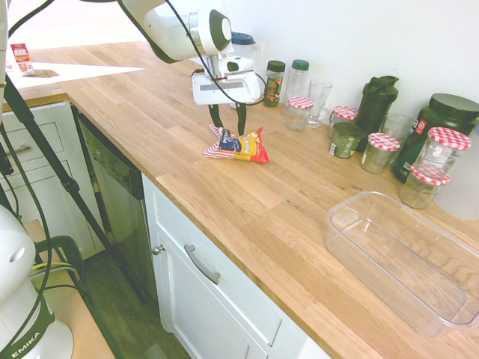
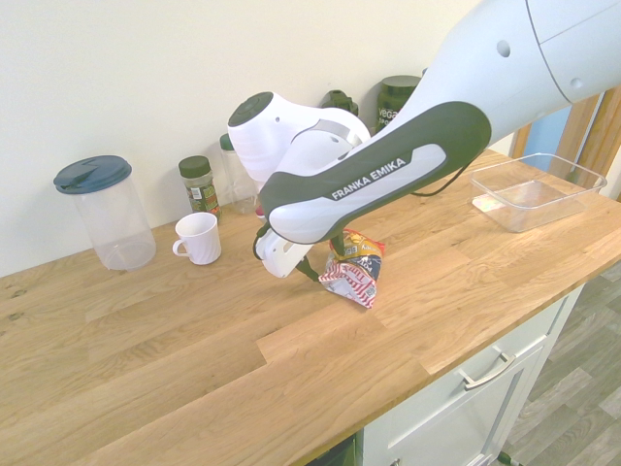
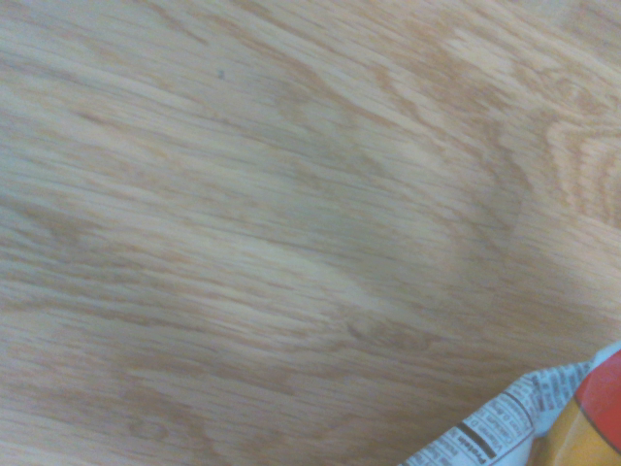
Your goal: Put the chip bag into the container
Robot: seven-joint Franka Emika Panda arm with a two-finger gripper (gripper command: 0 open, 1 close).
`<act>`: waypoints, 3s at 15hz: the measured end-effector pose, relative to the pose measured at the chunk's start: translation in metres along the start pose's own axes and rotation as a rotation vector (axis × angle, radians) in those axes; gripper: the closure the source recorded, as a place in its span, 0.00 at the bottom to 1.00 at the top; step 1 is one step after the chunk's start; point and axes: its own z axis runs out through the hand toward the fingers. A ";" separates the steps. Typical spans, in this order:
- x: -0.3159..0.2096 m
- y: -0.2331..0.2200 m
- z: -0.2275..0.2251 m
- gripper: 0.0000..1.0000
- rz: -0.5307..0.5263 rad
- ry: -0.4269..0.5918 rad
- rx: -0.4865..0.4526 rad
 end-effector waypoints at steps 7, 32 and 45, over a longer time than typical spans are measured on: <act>0.008 -0.001 0.008 1.00 0.010 0.004 -0.010; 0.113 0.306 -0.134 1.00 0.306 0.050 0.311; 0.195 0.512 0.020 1.00 0.436 -0.077 0.386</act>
